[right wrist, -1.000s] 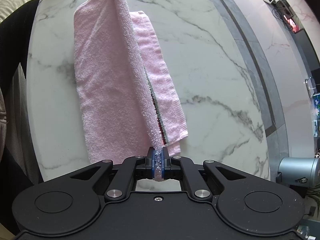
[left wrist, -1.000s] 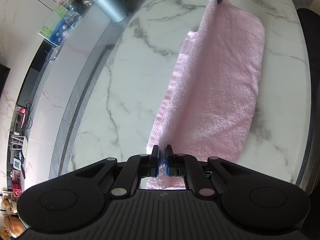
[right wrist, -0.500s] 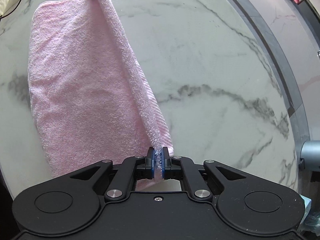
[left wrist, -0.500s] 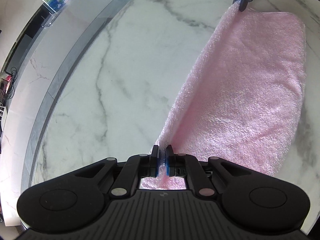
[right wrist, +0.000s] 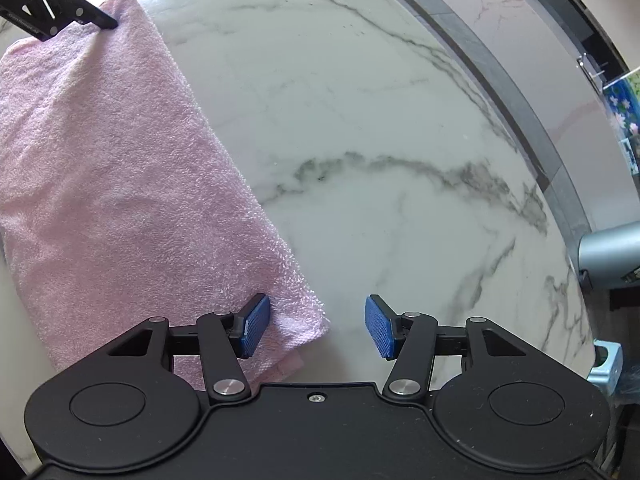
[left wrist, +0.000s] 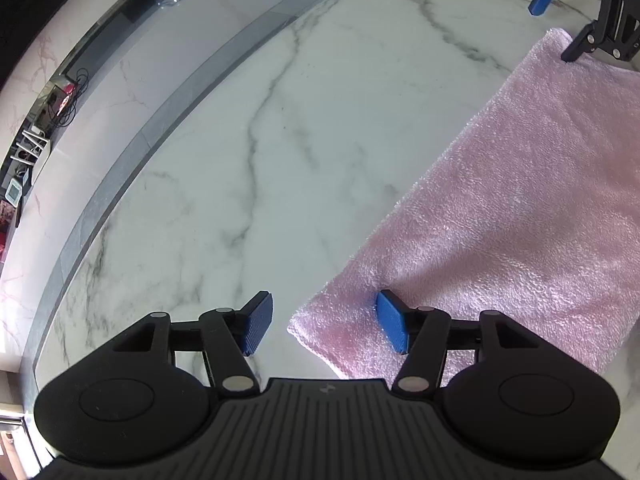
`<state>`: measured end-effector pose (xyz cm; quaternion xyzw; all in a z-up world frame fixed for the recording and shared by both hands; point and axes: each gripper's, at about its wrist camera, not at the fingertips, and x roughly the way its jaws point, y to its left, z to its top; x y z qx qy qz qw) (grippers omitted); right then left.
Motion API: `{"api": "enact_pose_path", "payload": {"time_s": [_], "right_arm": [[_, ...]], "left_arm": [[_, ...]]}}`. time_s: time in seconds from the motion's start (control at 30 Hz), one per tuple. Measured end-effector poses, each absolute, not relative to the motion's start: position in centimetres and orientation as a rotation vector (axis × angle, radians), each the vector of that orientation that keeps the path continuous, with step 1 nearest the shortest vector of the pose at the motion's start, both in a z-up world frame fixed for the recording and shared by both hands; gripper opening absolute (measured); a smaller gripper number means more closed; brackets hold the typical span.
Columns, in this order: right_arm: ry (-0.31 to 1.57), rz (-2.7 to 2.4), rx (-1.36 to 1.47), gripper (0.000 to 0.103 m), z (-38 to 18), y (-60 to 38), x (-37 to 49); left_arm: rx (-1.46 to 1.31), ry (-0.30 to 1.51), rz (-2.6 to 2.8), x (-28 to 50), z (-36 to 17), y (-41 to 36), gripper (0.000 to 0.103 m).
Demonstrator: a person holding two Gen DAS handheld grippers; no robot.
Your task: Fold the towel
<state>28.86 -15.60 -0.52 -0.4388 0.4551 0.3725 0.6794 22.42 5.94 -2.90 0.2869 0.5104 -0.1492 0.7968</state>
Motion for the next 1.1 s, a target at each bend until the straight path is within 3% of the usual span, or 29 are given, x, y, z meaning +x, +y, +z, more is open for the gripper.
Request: {"api": "enact_pose_path", "payload": {"time_s": [0.33,0.63,0.87,1.03,1.1], "right_arm": [[0.946,0.701,-0.788,0.059,4.4,-18.5,24.1],[0.840,0.597,-0.369,0.069,7.6,-19.4,17.0],[0.766,0.529,-0.222,0.071,4.9,-19.8,10.3],[0.786,0.506,-0.169,0.088,1.9,-19.4,7.7],[0.796,0.494,-0.153,0.089,0.9,-19.1,7.0]], "left_arm": [[0.521,1.011,-0.173,18.7,2.1,6.5,0.057],[0.195,0.856,-0.074,11.7,5.7,5.9,0.071],[0.076,0.818,-0.006,6.9,3.4,4.1,0.072],[0.043,0.839,-0.005,4.8,0.4,2.5,0.077],[0.037,0.855,-0.001,4.2,-0.7,2.0,0.078]]}}
